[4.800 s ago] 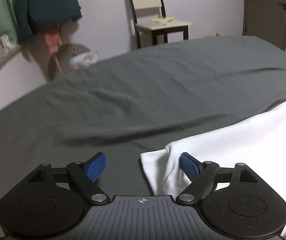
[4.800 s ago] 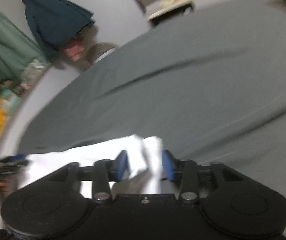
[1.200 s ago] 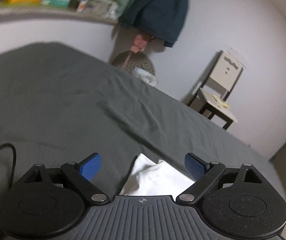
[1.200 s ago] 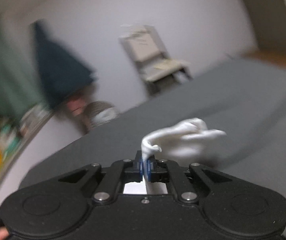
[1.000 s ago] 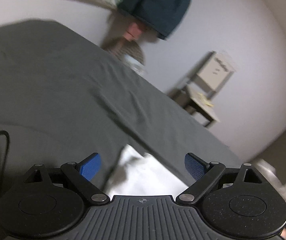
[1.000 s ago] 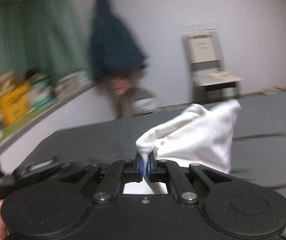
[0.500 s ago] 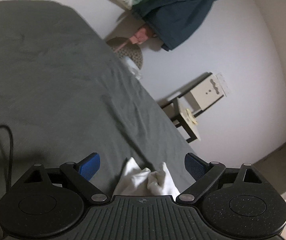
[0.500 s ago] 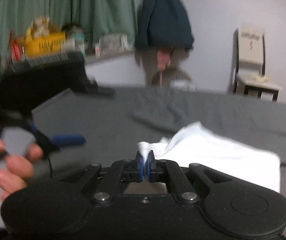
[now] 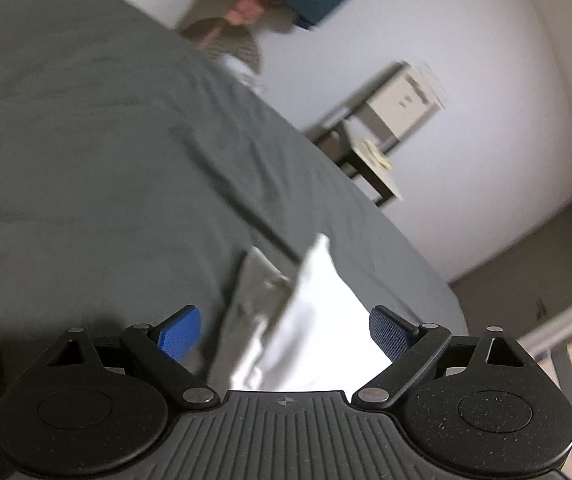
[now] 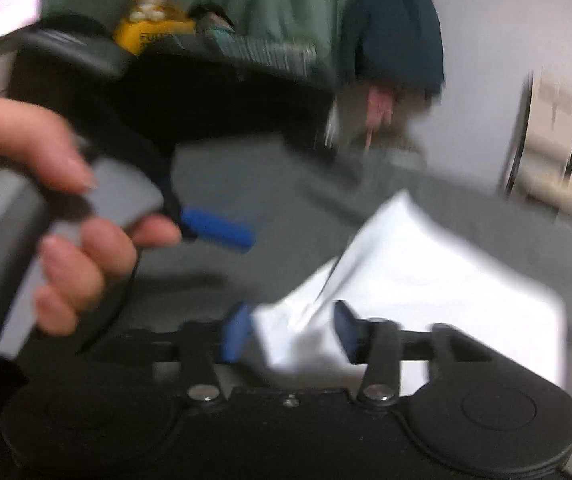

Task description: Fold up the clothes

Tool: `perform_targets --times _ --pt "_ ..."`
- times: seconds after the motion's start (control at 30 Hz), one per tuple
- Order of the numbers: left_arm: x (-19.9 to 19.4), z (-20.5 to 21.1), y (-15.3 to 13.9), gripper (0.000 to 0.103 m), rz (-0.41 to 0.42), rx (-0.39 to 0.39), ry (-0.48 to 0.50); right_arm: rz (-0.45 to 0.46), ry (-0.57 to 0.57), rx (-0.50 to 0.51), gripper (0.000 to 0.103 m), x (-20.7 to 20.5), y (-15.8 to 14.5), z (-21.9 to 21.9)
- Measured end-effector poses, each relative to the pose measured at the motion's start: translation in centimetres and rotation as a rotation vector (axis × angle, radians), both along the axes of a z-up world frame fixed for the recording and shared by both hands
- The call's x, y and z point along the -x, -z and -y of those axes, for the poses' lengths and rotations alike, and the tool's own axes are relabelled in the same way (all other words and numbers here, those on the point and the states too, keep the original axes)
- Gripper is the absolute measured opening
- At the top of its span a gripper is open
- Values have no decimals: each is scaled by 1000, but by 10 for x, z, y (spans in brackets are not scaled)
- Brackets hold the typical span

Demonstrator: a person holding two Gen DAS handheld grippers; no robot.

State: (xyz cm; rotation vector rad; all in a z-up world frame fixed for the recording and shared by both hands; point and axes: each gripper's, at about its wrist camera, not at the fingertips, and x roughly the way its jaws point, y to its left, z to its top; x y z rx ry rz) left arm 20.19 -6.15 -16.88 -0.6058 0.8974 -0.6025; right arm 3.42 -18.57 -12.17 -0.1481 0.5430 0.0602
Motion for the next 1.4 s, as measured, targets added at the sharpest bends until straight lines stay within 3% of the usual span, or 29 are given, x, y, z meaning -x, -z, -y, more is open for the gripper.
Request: perform_targets --times 0.1,0.2,0.3,0.43,0.53,0.6,0.7,0.77,0.9,1.07,1.17,1.2,1.37,1.4 --pt "-4 -15 8 92 -65 134 -35 45 -69 92 55 2 -19 -1" --pt "-6 -23 16 92 -108 195 -31 -14 -19 28 59 -21 -37 27" --pt "-7 -17 19 92 -97 111 14 -114 106 -152 58 -56 -50 76" --pt "6 3 17 91 -37 -3 193 -245 210 -303 58 -92 -59 123" --pt "19 27 11 91 36 -172 297 -383 235 -415 58 -120 -61 141" --pt "22 38 10 64 57 -253 329 -457 224 -421 58 -133 -63 134" --pt "19 37 13 46 44 -257 331 -528 239 -386 58 -143 -67 118" --pt "16 37 16 40 29 -264 328 -564 243 -316 58 -152 -67 103" --pt "11 36 21 10 4 -276 321 -657 242 -184 58 -178 -54 72" --pt "14 32 10 7 85 -249 327 -687 234 -81 56 -179 -41 65" --pt "17 28 3 6 131 -198 349 -700 228 -60 26 -179 -36 77" --pt "19 27 -1 6 159 -180 355 -689 248 -122 17 -176 -39 87" --pt "23 32 -14 6 252 -141 421 -652 336 -401 16 -155 -52 133" --pt "24 34 -16 6 266 -140 434 -652 350 -447 20 -150 -54 142"
